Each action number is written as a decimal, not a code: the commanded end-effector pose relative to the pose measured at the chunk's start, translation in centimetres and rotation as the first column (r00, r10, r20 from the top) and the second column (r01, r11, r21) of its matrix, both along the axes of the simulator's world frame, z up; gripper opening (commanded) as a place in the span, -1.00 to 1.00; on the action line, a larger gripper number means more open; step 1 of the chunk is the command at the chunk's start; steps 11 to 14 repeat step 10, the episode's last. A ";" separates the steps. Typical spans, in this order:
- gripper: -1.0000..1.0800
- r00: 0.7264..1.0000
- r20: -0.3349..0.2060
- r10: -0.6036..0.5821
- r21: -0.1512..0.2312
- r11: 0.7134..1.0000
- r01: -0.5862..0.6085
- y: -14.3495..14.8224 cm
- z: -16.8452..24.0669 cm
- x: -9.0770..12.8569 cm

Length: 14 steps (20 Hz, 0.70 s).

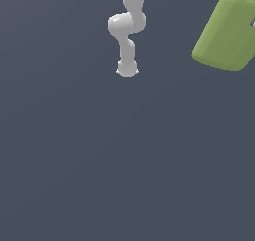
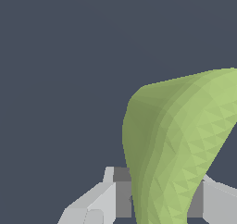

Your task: Pick up the object and move it to a goal position.

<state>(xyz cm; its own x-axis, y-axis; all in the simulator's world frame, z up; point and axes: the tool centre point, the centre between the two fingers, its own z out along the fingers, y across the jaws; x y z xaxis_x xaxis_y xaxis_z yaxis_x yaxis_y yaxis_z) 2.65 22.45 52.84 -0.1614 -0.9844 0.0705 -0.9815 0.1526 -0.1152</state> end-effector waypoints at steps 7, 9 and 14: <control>-1.00 1.000 0.002 -0.009 -0.001 1.000 0.009 0.4 0.6 0.1; -1.00 1.000 0.002 -0.009 -0.001 1.000 0.009 0.4 0.6 0.1; -1.00 1.000 0.002 -0.009 -0.001 1.000 0.009 0.4 0.6 0.1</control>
